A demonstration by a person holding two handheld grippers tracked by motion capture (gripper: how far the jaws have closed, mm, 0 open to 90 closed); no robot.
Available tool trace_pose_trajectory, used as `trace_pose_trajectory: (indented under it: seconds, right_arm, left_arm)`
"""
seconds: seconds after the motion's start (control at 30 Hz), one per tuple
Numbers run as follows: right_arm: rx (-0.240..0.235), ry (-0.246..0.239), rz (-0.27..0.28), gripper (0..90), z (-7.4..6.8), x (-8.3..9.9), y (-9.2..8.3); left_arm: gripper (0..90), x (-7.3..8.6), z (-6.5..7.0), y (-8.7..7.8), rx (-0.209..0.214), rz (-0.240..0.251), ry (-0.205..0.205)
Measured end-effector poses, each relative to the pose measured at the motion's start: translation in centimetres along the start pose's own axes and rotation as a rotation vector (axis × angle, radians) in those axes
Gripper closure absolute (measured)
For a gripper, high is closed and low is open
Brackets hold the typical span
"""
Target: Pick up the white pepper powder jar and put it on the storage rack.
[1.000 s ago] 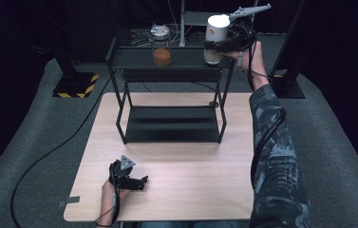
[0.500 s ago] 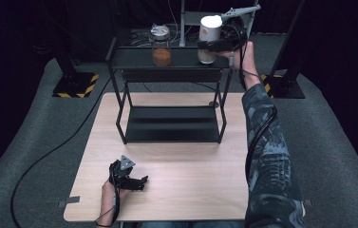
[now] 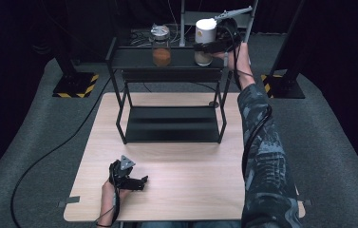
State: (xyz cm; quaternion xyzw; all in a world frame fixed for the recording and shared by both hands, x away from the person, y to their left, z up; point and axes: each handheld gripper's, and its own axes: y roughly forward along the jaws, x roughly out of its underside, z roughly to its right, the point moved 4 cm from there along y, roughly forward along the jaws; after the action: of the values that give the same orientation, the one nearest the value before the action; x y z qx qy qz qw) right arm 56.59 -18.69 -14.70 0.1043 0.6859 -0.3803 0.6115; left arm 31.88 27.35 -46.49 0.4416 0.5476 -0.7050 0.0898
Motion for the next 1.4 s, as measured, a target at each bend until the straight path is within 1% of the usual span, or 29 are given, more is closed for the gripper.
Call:
trace_pose_trajectory:
  seconds: [0.1, 0.13, 0.3, 0.37, 0.53, 0.77, 0.9, 0.93, 0.97, 1.0, 1.03, 1.13, 1.27, 1.4]
  right_arm:
    - [-0.007, 0.022, -0.003, 30.1, 0.2, 0.0, 0.2]
    - [-0.002, 0.027, -0.002, 30.1, 0.1, 0.0, 0.2]
    - [0.002, 0.032, -0.005, 30.0, 0.0, 0.0, 0.2]
    - [0.002, 0.041, -0.002, 30.1, 0.0, 0.1, 0.2]
    - [0.0, 0.041, -0.003, 30.0, 0.0, 0.0, 0.2]
    - [-0.007, 0.044, 0.009, 29.9, 0.2, 0.3, 0.2]
    - [-0.02, 0.042, 0.021, 29.5, 0.4, 0.6, 0.1]
    - [-0.02, 0.044, 0.024, 28.6, 0.4, 0.7, 0.1]
    - [-0.035, 0.052, 0.033, 25.8, 0.7, 0.9, 0.0]
    - [-0.038, 0.055, 0.036, 21.2, 0.7, 1.0, -0.1]
    - [-0.04, 0.059, 0.041, 14.5, 0.8, 1.1, -0.3]
    - [-0.031, 0.052, 0.04, 5.4, 0.7, 1.4, -1.0]
    - [-0.029, 0.035, 0.045, 1.4, 0.6, 2.0, -2.6]
    - [-0.024, 0.016, 0.045, 0.0, 0.2, 2.8, -4.2]
  left_arm:
    - [0.3, 0.0, 0.0, 0.0, 0.0, 0.0, 0.0]
    - [0.3, 0.0, 0.0, 0.0, 0.0, 0.0, 0.0]
    - [0.3, 0.0, 0.0, 0.0, 0.0, 0.0, 0.001]
    - [0.3, 0.0, 0.0, 0.0, 0.0, -0.001, 0.001]
    - [0.3, 0.0, 0.0, 0.0, 0.0, 0.0, 0.0]
    - [0.3, 0.0, 0.0, 0.0, 0.0, 0.0, 0.001]
    - [0.3, 0.0, 0.0, 0.0, 0.0, 0.0, 0.0]
    - [0.3, 0.0, 0.0, 0.0, 0.0, -0.001, 0.002]
    - [0.3, 0.0, 0.0, 0.0, 0.0, 0.0, 0.0]
    - [0.4, 0.0, 0.0, 0.0, 0.0, 0.0, 0.0]
    - [0.3, 0.0, 0.0, 0.0, 0.0, 0.0, 0.001]
    - [0.4, 0.0, 0.0, 0.0, 0.0, 0.0, 0.0]
    - [0.4, 0.0, 0.0, 0.0, 0.0, 0.0, 0.0]
    - [0.4, 0.0, 0.0, 0.0, 0.0, 0.0, 0.0]
